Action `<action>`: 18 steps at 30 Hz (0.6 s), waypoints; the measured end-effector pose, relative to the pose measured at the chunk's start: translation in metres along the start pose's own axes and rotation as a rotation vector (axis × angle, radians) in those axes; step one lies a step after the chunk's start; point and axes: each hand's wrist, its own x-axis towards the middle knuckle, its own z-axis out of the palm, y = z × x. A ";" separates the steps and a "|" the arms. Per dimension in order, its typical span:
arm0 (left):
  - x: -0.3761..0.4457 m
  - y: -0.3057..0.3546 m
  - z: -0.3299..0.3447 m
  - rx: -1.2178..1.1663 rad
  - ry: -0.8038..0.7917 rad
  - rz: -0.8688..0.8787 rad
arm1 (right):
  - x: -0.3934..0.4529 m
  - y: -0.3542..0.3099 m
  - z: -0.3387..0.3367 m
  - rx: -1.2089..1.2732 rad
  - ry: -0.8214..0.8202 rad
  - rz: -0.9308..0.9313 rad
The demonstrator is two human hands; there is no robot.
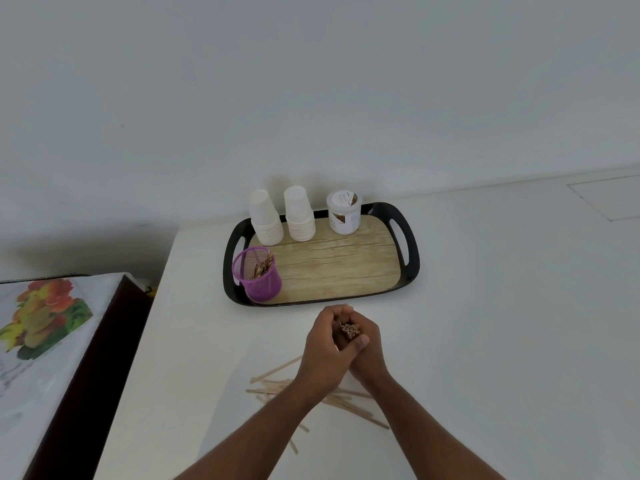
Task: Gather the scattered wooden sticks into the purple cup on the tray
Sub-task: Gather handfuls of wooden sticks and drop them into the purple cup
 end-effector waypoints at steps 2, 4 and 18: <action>0.002 -0.001 0.000 0.018 -0.004 -0.023 | 0.000 0.006 0.002 -0.008 -0.025 0.032; 0.003 -0.003 0.000 0.023 -0.010 -0.032 | -0.001 0.011 0.005 0.007 -0.047 0.093; 0.003 -0.006 -0.004 -0.016 -0.011 -0.011 | -0.009 0.002 0.006 0.081 -0.056 0.137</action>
